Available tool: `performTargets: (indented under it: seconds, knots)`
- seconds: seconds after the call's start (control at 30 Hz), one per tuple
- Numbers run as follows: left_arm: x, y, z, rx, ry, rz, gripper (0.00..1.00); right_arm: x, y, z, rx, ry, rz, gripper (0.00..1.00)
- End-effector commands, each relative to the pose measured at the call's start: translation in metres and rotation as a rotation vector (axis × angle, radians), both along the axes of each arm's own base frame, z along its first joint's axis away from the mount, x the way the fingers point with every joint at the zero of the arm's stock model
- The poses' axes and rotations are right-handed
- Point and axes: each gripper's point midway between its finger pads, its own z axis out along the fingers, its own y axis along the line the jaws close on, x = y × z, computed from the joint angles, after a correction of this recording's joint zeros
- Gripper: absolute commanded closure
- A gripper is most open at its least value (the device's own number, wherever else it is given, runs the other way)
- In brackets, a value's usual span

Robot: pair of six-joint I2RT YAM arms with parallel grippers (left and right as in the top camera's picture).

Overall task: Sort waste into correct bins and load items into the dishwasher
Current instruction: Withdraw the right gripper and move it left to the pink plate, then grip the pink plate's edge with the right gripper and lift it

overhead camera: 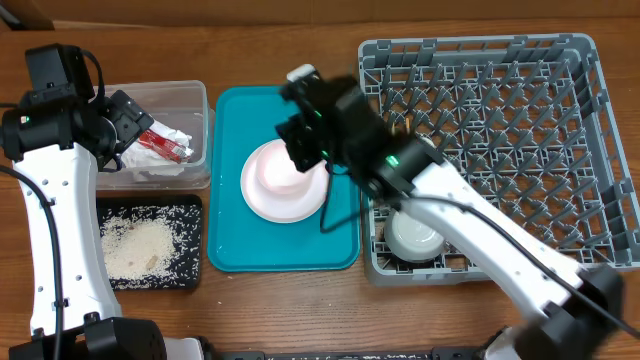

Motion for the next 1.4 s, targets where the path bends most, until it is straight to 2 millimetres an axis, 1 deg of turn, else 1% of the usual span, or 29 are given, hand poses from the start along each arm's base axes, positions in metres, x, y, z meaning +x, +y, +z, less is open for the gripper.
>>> performTargets:
  seconds: [0.0, 0.13, 0.23, 0.27, 0.37, 0.57, 0.73, 0.87, 1.07, 1.1, 1.23, 1.37]
  knots:
    - [0.004, -0.002, 0.005, -0.005, -0.021, 0.010, 0.00, 0.021, 0.022, -0.005, -0.090, -0.050, 0.054, 0.70]
    - [0.004, -0.002, 0.005, -0.005, -0.021, 0.010, 0.00, 0.021, 0.035, -0.047, -0.150, 0.016, 0.077, 0.64]
    - [0.004, -0.002, 0.005, -0.005, -0.021, 0.010, 0.00, 0.015, 0.043, -0.077, -0.193, 0.062, 0.100, 0.57]
    - [0.004, -0.002, 0.005, -0.005, -0.021, 0.010, 0.00, 0.011, 0.048, -0.091, -0.215, 0.083, 0.112, 0.55]
    - [0.004, -0.002, 0.005, -0.005, -0.021, 0.010, 0.00, 0.001, 0.058, -0.118, -0.254, 0.122, 0.141, 0.54]
    - [0.004, -0.002, 0.005, -0.005, -0.021, 0.010, 0.00, -0.019, 0.073, -0.158, -0.320, 0.160, 0.201, 0.54]
    - [0.004, -0.002, 0.005, -0.005, -0.022, 0.010, 0.00, -0.023, 0.072, -0.180, -0.352, 0.189, 0.209, 0.54]
    - [0.004, -0.002, 0.005, -0.005, -0.021, 0.010, 0.00, -0.023, 0.071, -0.193, -0.370, 0.207, 0.208, 0.55]
    - [0.004, -0.002, 0.005, -0.005, -0.021, 0.010, 0.00, -0.022, 0.067, -0.196, -0.390, 0.207, 0.197, 0.56]
    - [0.004, -0.002, 0.005, -0.005, -0.021, 0.010, 0.00, -0.023, 0.066, -0.197, -0.394, 0.211, 0.197, 0.60]
    - [0.004, -0.002, 0.005, -0.005, -0.022, 0.011, 0.00, -0.024, 0.058, -0.200, -0.427, 0.220, 0.185, 0.69]
    - [0.004, -0.002, 0.005, -0.005, -0.021, 0.010, 0.00, -0.025, 0.052, -0.202, -0.458, 0.224, 0.172, 0.70]
